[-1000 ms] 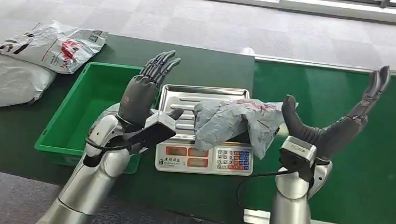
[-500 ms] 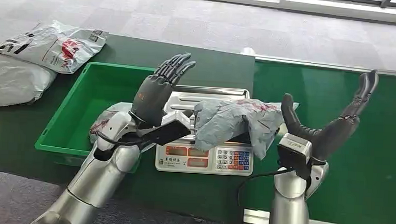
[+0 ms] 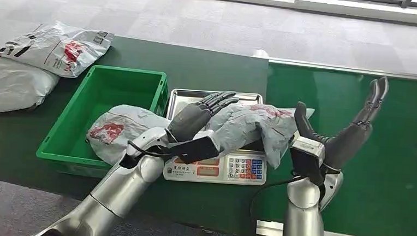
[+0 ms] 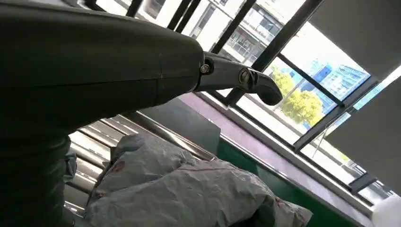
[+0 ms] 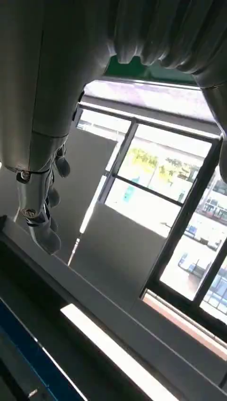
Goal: Moved the parcel from conveyor to table for the left to box.
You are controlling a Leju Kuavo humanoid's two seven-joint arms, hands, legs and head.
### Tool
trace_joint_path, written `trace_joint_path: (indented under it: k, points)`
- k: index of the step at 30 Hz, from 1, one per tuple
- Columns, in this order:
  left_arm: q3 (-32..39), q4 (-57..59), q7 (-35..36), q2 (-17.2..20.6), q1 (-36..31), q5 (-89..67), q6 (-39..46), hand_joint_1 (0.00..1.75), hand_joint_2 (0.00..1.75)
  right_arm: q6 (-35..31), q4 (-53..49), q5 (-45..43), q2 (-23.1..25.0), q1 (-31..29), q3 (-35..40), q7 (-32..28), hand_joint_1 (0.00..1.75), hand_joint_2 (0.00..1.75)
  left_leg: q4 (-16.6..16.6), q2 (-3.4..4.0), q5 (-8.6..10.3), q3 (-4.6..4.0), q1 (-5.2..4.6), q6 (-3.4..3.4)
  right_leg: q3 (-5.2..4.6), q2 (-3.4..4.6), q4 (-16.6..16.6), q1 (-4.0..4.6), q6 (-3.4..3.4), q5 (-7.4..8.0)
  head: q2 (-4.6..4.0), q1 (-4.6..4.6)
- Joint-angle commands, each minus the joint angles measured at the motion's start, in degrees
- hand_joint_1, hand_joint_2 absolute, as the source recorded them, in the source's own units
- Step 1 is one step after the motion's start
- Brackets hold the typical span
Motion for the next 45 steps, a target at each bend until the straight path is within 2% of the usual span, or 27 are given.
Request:
trace_joint_path:
  k: [1,15,19,27,28,33,39,42,45]
  points:
    - [-5.27,7.67,-0.21,-0.52,-4.45,1.14,-0.97,0.0,1.75,0.11,1.73,0.65,2.21,0.18,-4.19,1.22,0.0,1.75,-0.01,-0.13,0.03,0.01,0.05,0.06,0.06,0.02,-0.04,0.07,-0.13,0.01,0.0,0.02]
    - [-7.85,12.1,0.77,-1.27,-5.74,0.54,-0.14,0.0,1.75,0.11,1.24,1.61,2.21,0.35,-5.28,2.45,0.0,1.75,0.01,-0.09,0.01,0.0,0.06,0.03,0.04,0.01,-0.03,0.04,-0.09,0.01,0.0,0.02]
    - [-5.75,13.27,-2.94,-2.54,-5.02,5.96,-3.36,0.0,1.75,0.11,1.85,1.6,2.21,0.1,-5.08,2.87,0.0,1.75,-0.04,-0.11,0.03,0.05,0.03,0.06,0.06,0.07,-0.04,0.02,-0.15,0.02,0.0,0.02]
    - [-4.71,11.42,-4.7,-3.13,-5.17,9.69,-6.65,0.0,1.75,0.11,2.39,2.21,2.21,-0.66,-5.3,3.79,0.0,1.75,0.0,-0.04,0.01,0.01,0.02,0.04,0.03,0.08,-0.01,0.01,-0.1,0.01,0.0,0.02]
    - [-5.52,10.24,-3.43,-4.14,-5.93,9.93,-7.34,0.0,1.75,0.11,2.43,2.19,2.21,-1.06,-6.24,3.82,0.0,1.75,0.02,-0.11,0.06,-0.08,0.07,0.1,-0.06,0.14,0.03,0.08,-0.21,0.05,0.0,0.02]
    - [-5.94,10.76,-2.39,-4.25,-6.42,9.72,-6.94,0.0,1.75,0.11,2.82,2.04,2.21,-1.25,-6.5,3.79,0.0,1.75,0.02,-0.04,0.01,-0.04,0.01,0.04,-0.01,0.05,0.02,0.01,-0.07,0.01,0.0,0.02]
    - [-6.86,12.33,0.12,-4.41,-7.13,7.03,-3.36,0.0,1.75,0.11,3.0,2.34,2.21,-1.44,-6.62,4.33,0.0,1.75,0.02,-0.04,0.01,-0.03,0.02,0.04,0.0,0.08,0.01,0.03,-0.09,0.02,0.0,0.02]
    - [-8.1,15.65,4.85,-4.41,-8.36,2.42,1.54,0.0,1.75,0.11,2.61,2.32,2.21,-0.98,-6.67,4.48,0.0,1.75,0.0,-0.04,0.01,0.0,0.0,0.03,0.02,0.06,0.01,0.01,-0.07,0.01,0.0,0.02]
    - [-7.87,17.99,5.67,-4.67,-9.46,2.0,1.53,0.0,1.75,0.11,2.88,2.27,2.21,-1.05,-6.58,4.59,0.0,1.75,0.0,-0.08,0.02,0.0,0.0,0.05,0.03,0.05,0.01,0.01,-0.1,0.02,0.0,0.02]
